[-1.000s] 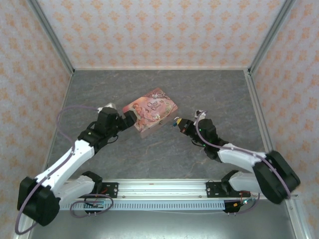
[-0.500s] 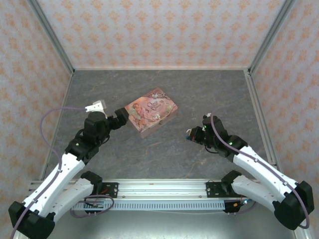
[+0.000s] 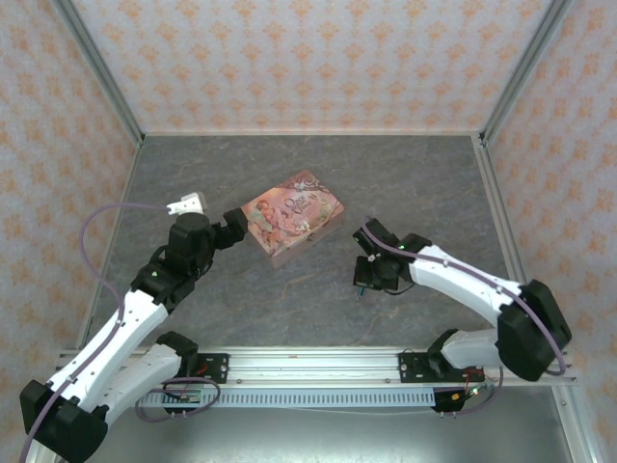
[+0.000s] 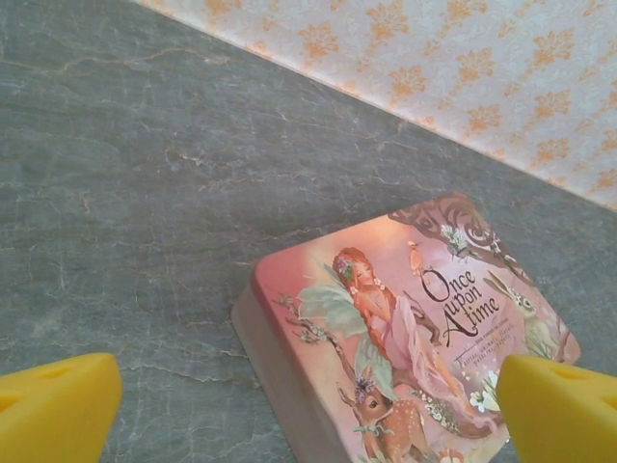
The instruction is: Unlock the padlock with the key
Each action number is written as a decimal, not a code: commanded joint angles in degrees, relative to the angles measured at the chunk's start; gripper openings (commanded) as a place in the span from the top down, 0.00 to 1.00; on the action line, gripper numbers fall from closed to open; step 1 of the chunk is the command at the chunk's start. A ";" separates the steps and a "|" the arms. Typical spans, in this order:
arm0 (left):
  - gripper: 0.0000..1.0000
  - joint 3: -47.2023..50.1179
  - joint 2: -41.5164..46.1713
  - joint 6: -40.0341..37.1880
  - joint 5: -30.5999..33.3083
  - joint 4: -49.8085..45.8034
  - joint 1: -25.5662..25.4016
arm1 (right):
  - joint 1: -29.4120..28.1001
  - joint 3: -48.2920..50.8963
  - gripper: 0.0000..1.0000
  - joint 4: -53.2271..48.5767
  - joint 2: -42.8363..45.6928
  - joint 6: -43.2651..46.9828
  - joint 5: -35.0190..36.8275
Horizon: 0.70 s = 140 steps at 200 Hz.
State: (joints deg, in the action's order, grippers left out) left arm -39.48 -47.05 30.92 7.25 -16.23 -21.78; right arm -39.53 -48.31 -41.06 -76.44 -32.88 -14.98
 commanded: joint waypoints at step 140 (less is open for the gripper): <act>0.00 -2.96 -2.27 -2.48 1.76 -2.03 -0.28 | -0.46 -3.02 0.99 6.96 -12.22 3.25 0.14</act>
State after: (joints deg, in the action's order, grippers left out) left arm -39.97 -49.08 29.85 7.97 -17.41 -21.78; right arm -39.62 -50.37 -34.83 -88.71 -30.52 -15.40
